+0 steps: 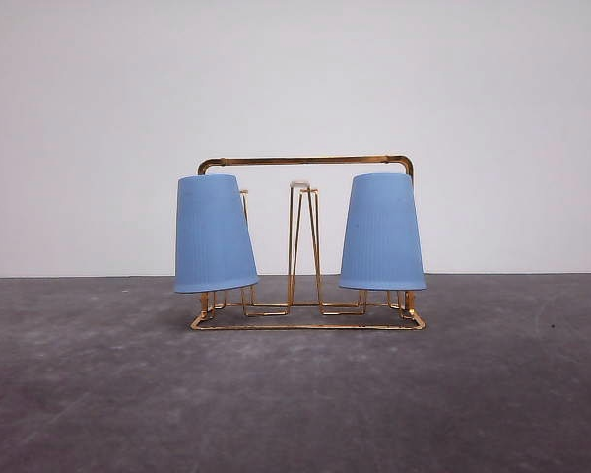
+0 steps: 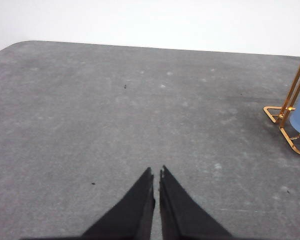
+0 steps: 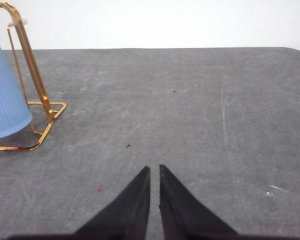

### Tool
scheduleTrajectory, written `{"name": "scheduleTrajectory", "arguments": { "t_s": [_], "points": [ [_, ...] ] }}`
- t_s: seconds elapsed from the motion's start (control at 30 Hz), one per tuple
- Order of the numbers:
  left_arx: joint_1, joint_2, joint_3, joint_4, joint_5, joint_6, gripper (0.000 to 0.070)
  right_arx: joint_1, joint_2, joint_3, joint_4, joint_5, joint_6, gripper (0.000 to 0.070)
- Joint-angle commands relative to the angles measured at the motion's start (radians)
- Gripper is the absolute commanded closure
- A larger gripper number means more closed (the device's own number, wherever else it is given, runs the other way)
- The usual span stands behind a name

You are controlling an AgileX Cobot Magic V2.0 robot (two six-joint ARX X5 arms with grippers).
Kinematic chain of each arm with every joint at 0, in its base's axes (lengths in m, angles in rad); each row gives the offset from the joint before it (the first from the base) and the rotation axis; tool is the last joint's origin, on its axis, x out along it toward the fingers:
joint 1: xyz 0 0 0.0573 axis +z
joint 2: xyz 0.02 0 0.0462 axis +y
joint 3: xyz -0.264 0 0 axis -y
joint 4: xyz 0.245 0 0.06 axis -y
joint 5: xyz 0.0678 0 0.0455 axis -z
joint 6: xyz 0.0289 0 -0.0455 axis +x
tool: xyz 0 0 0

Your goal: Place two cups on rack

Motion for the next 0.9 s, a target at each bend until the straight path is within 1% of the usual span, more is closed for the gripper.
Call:
{"name": "scheduleTrajectory", "arguments": {
  "t_s": [0.0, 0.87],
  "points": [
    [0.000, 0.000, -0.014, 0.002, 0.002, 0.005, 0.0700, 0.002, 0.000, -0.003, 0.011, 0.004, -0.004, 0.0670],
    [0.000, 0.000, -0.014, 0.002, 0.002, 0.006, 0.0700, 0.002, 0.000, -0.003, 0.011, 0.004, -0.004, 0.0670]
  ]
}}
